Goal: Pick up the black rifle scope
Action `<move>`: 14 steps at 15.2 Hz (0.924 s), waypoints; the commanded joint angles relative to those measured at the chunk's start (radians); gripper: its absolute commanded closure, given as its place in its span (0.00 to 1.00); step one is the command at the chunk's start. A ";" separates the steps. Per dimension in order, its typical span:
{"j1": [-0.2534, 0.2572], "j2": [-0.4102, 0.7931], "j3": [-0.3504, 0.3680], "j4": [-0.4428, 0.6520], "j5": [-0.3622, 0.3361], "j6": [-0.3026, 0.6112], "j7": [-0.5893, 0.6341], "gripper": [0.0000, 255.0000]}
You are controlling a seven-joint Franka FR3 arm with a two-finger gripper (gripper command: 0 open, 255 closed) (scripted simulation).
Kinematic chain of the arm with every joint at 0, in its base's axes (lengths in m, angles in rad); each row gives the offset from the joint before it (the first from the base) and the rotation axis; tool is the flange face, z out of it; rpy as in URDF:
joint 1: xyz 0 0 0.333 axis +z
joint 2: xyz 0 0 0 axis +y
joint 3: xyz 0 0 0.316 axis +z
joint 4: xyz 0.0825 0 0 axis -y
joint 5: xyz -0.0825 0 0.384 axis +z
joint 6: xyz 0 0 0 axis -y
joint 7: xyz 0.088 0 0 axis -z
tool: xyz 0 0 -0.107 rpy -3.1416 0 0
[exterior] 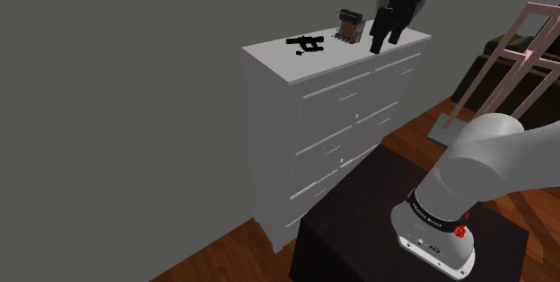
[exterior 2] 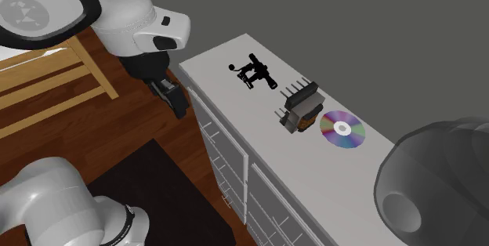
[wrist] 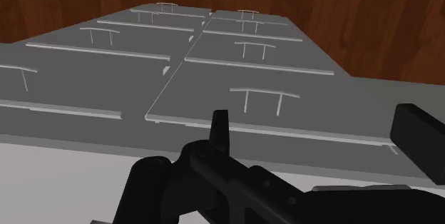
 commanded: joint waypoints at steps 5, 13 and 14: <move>-0.042 0.162 0.050 0.092 0.064 0.054 0.192 0.00; -0.122 0.487 0.102 0.335 0.141 0.120 0.549 0.00; -0.131 0.526 0.103 0.370 0.148 0.124 0.591 0.00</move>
